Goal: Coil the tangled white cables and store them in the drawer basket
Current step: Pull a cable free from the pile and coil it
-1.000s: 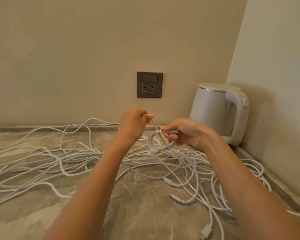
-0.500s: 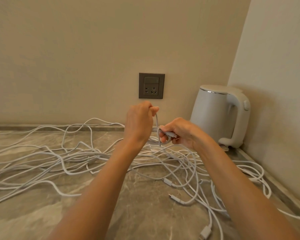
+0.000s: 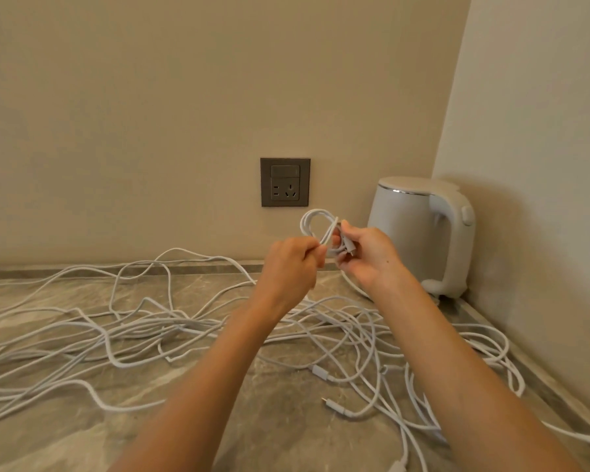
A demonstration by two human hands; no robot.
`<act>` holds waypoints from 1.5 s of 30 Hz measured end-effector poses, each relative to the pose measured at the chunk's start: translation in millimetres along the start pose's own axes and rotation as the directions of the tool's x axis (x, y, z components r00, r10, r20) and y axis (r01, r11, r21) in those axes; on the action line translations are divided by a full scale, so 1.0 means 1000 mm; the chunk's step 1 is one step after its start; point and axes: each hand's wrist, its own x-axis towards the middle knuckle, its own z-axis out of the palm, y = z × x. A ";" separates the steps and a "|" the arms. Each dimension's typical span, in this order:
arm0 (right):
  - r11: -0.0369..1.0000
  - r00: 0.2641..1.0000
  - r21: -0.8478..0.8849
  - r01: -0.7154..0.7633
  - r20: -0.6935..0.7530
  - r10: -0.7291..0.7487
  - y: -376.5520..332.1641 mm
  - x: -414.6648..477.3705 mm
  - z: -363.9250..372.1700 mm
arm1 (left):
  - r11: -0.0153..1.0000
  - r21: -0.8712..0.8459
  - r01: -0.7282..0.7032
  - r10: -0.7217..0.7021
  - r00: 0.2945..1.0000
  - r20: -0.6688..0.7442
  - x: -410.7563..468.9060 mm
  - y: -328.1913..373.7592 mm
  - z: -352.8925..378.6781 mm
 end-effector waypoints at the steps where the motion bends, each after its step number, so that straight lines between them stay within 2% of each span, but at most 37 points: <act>1: 0.999 1.000 0.038 -0.019 0.024 0.018 -0.002 0.000 -0.001 | 1.000 0.001 0.007 -0.007 1.000 0.004 0.001 -0.001 -0.001; 8: 0.980 0.980 0.147 -0.134 0.164 0.110 -0.004 -0.004 -0.001 | 0.998 0.054 -0.020 0.017 0.998 0.056 0.003 -0.008 -0.007; 15: 0.991 0.969 0.025 -0.132 0.212 0.124 -0.011 -0.005 -0.007 | 0.967 0.238 -0.093 0.082 0.995 0.059 0.005 -0.021 -0.017; 18: 0.991 0.955 -0.046 -0.127 0.264 0.135 -0.012 -0.005 -0.010 | 0.950 0.300 -0.091 0.068 0.994 0.088 0.006 -0.027 -0.023; 21: 0.984 0.926 -0.081 -0.160 0.333 0.178 -0.013 -0.006 -0.012 | 0.962 0.238 -0.137 0.117 0.989 0.093 0.006 -0.028 -0.028; 24: 0.973 0.895 -0.037 -0.227 0.387 0.223 -0.015 -0.006 -0.015 | 0.954 0.232 -0.189 0.176 0.981 0.076 0.007 -0.024 -0.029; 29: 0.936 0.868 0.043 -0.351 0.390 0.307 -0.006 -0.002 -0.018 | 0.956 0.134 -0.261 0.263 0.965 0.003 0.006 -0.014 -0.031; 33: 0.901 0.850 0.095 -0.424 0.386 0.359 0.004 -0.002 -0.016 | 0.967 0.081 -0.240 0.244 0.969 -0.035 0.007 -0.007 -0.030; 37: 0.864 0.814 0.133 -0.486 0.429 0.392 0.015 0.002 -0.013 | 0.976 0.009 -0.218 0.218 0.976 0.022 0.009 -0.004 -0.027; 40: 0.901 0.860 0.110 -0.421 0.365 0.357 0.021 0.010 -0.015 | 0.988 -0.007 -0.154 0.154 0.981 0.116 0.008 -0.005 -0.026; 42: 0.946 0.900 0.008 -0.325 0.308 0.307 0.021 0.014 -0.016 | 0.995 -0.015 -0.102 0.103 0.975 0.197 0.006 -0.006 -0.024; 45: 0.955 0.910 -0.113 -0.274 0.291 0.295 0.020 0.013 -0.012 | 0.997 0.020 -0.079 0.072 0.967 0.246 0.008 -0.003 -0.024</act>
